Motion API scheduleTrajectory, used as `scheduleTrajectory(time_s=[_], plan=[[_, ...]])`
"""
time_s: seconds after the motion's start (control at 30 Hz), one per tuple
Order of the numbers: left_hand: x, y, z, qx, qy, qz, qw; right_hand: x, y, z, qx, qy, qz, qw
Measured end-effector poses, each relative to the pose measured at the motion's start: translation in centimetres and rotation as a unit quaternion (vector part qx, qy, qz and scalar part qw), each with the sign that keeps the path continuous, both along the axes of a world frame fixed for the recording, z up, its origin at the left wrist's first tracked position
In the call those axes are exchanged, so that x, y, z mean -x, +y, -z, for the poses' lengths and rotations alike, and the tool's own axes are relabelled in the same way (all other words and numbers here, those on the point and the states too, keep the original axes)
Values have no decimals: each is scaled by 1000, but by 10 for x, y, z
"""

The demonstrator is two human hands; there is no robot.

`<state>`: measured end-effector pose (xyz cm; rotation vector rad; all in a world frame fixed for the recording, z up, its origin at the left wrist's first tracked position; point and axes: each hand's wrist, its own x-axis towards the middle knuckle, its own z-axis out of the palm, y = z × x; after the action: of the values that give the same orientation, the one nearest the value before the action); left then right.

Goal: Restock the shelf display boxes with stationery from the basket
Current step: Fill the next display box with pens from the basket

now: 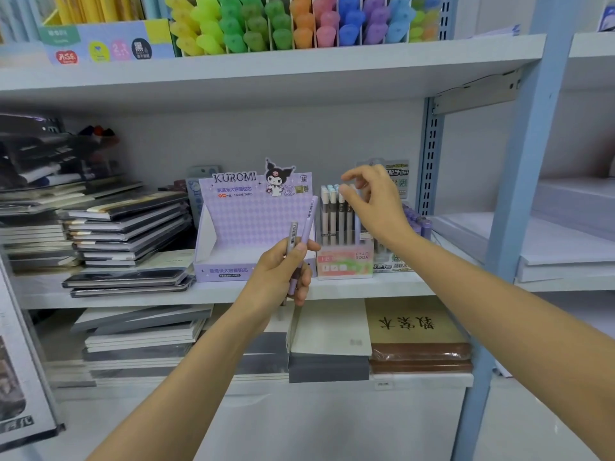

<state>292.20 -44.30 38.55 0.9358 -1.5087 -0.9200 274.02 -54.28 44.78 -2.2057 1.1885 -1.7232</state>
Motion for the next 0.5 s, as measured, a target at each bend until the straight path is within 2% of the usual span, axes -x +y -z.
scheduleTrajectory(time_s=[0.1,0.17,0.23,0.3,0.4,0.5], plan=[[3,1,-1,0,-6,3,1000,-5,21,-9,-97,-54,-180,977],[5,2,-2,-5,-14,7,1000,-6,31,-11,-165,-17,-250,954],[5,2,-3,-10,-21,7,1000,-6,33,-8,-187,10,-269,945],[3,2,-4,-16,-11,-6,1000,-4,32,-5,-201,-39,-280,938],[-4,0,-8,-19,90,-41,995,4,30,-2,-210,-147,-298,920],[-9,0,-11,9,176,-84,981,8,30,5,-217,-163,-323,906]])
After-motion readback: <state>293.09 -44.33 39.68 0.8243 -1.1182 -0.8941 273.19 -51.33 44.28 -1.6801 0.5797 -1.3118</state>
